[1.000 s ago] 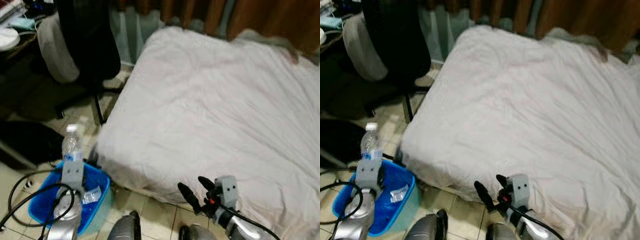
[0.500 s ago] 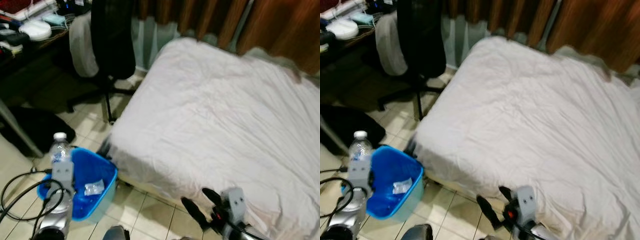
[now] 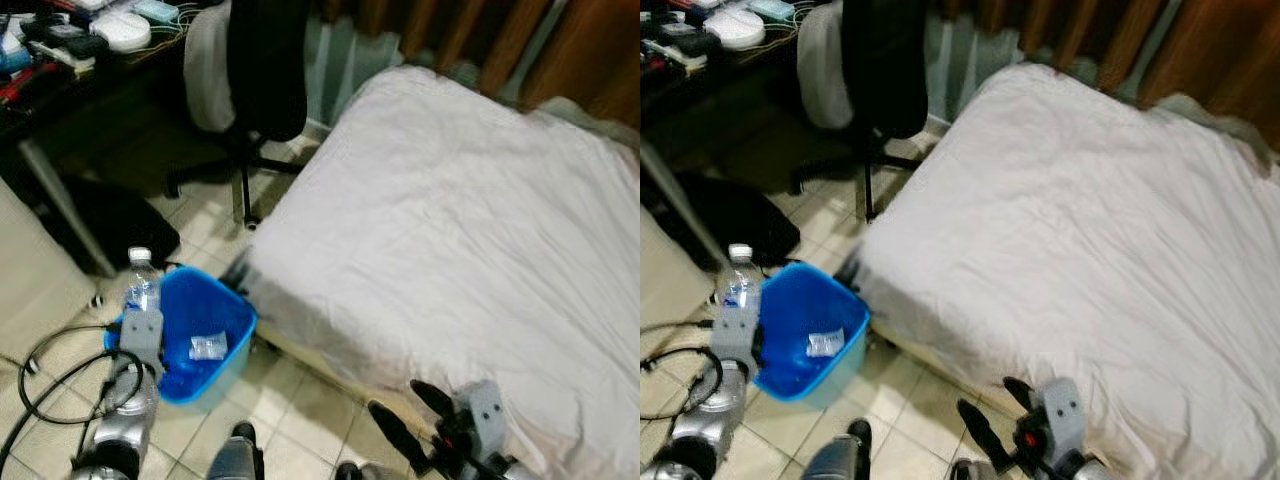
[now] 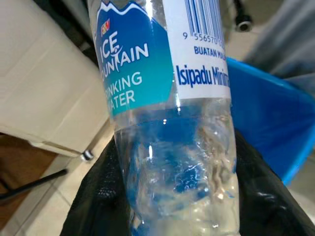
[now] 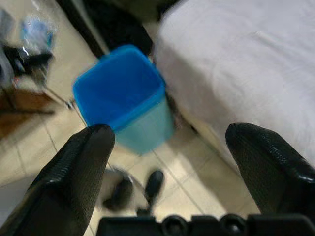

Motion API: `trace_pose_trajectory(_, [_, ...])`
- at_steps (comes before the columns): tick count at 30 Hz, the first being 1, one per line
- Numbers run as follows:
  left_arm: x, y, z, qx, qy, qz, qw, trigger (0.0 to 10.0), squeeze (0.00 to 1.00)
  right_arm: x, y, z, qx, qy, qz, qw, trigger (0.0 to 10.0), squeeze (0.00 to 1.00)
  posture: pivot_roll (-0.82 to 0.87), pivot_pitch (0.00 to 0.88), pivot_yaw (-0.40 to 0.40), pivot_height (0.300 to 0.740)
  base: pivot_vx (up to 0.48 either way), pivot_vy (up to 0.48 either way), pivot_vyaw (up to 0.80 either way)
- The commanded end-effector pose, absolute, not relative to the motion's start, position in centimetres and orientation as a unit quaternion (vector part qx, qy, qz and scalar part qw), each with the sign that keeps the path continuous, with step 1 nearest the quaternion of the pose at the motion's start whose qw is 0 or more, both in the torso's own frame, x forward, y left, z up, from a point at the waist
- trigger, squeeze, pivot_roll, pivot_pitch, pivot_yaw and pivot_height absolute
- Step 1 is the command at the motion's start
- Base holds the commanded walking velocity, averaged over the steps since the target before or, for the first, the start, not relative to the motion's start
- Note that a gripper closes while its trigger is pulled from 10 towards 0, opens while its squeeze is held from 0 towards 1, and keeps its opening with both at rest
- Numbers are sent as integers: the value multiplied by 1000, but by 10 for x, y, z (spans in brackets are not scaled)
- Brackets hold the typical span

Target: Clean up the room

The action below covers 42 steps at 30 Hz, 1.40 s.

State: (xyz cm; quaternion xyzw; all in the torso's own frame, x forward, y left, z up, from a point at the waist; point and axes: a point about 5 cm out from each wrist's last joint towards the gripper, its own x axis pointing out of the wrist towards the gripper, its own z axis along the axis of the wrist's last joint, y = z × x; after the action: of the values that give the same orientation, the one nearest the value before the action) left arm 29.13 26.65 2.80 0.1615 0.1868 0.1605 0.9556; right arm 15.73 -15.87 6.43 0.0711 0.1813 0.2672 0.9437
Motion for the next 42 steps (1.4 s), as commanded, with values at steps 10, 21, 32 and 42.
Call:
trace_pose_trajectory(10, [320,286,67,206,157,158,953,10000,1000,93,-174,76,73,251,238,936,10000,0,-337,438,-203,740,0,0,0])
trace_pose_trajectory(21, [312,275,52,176,165,118,963,10000,0,101,-176,74,84,245,208,943,10000,0,-249,365,-139,740,0,0,0])
trace_pose_trajectory(32, [268,206,71,97,12,-33,995,10000,0,199,-180,70,87,103,118,984,10000,0,30,51,-37,740,0,0,0])
trace_pose_trajectory(42, [259,189,88,75,-22,-53,996,10000,0,237,-178,73,92,46,88,991,10000,0,43,0,-30,740,0,0,0])
